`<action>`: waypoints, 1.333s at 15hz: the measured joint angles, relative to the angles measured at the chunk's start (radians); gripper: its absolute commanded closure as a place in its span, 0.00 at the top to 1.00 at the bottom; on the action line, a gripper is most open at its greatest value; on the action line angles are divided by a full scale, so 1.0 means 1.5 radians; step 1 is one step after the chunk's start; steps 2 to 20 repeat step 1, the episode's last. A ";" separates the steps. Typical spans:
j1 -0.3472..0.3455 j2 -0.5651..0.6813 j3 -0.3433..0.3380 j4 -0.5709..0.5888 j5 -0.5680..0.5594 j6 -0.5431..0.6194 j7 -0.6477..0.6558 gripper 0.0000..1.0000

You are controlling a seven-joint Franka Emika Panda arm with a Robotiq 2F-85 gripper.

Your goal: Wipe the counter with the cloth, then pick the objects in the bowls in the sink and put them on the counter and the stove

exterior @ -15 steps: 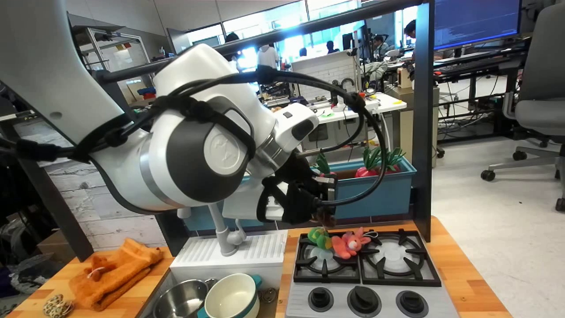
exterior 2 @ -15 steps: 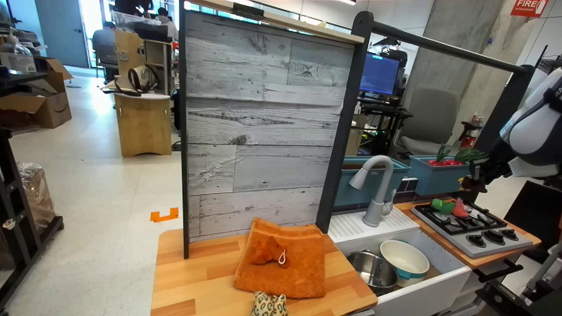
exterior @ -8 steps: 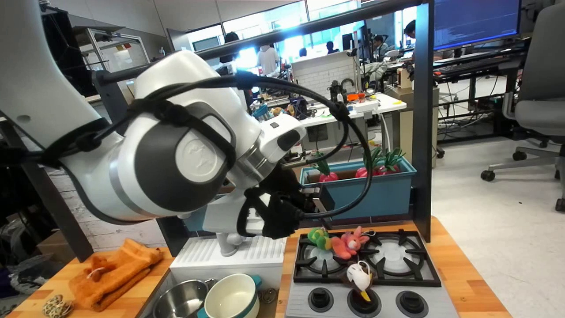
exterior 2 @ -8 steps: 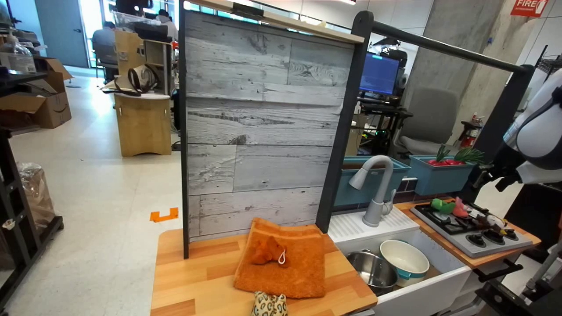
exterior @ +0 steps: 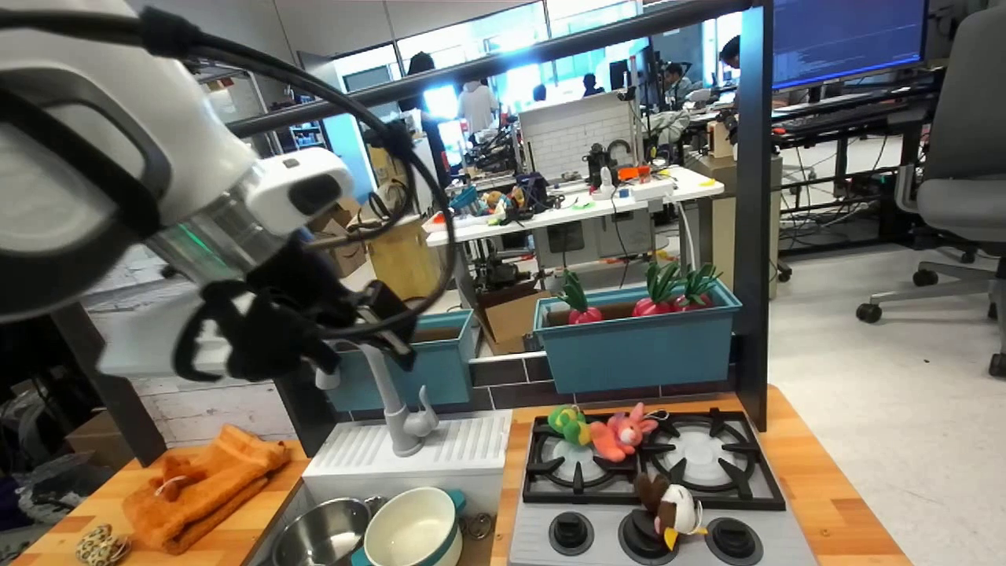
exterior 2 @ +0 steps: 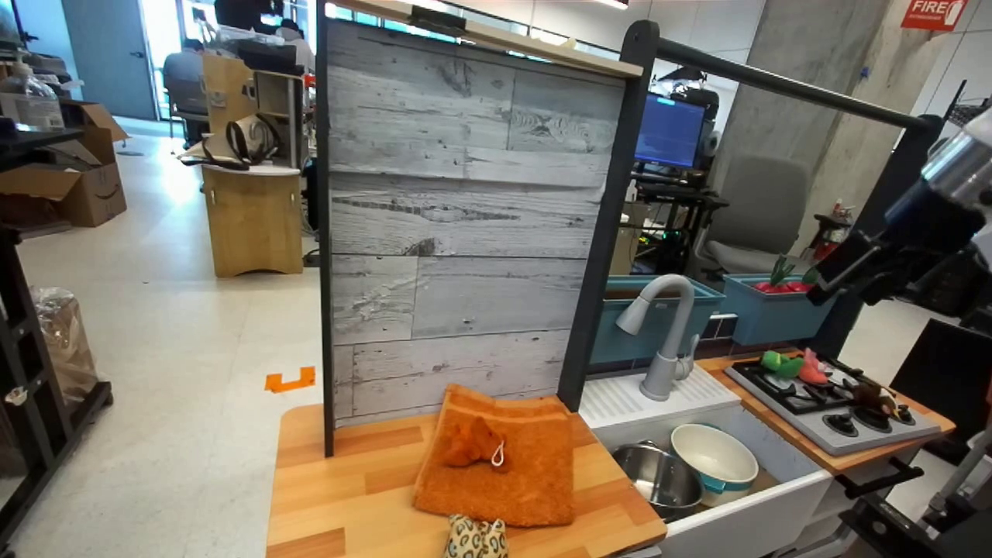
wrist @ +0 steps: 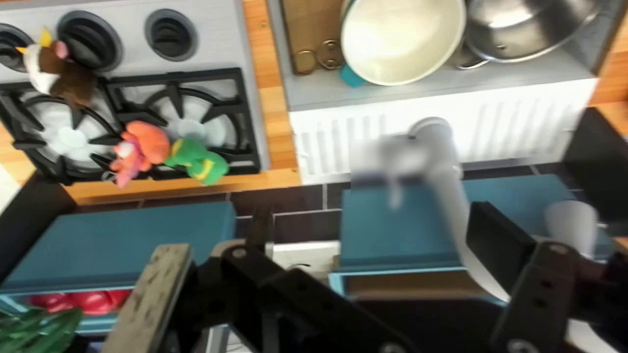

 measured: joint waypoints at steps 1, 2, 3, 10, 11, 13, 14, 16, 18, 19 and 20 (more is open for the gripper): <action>-0.025 -0.034 0.041 -0.026 -0.015 -0.007 0.009 1.00; -0.025 -0.034 0.041 -0.026 -0.015 -0.007 0.009 1.00; -0.025 -0.034 0.041 -0.026 -0.015 -0.007 0.009 1.00; -0.025 -0.034 0.041 -0.026 -0.015 -0.007 0.009 1.00; -0.025 -0.034 0.041 -0.026 -0.015 -0.007 0.009 1.00; -0.025 -0.034 0.041 -0.026 -0.015 -0.007 0.009 1.00; -0.025 -0.034 0.041 -0.026 -0.015 -0.007 0.009 1.00; -0.025 -0.034 0.041 -0.026 -0.015 -0.007 0.009 1.00; -0.025 -0.034 0.041 -0.026 -0.015 -0.007 0.009 1.00; -0.025 -0.034 0.041 -0.026 -0.015 -0.007 0.009 1.00; -0.025 -0.034 0.041 -0.026 -0.015 -0.007 0.009 1.00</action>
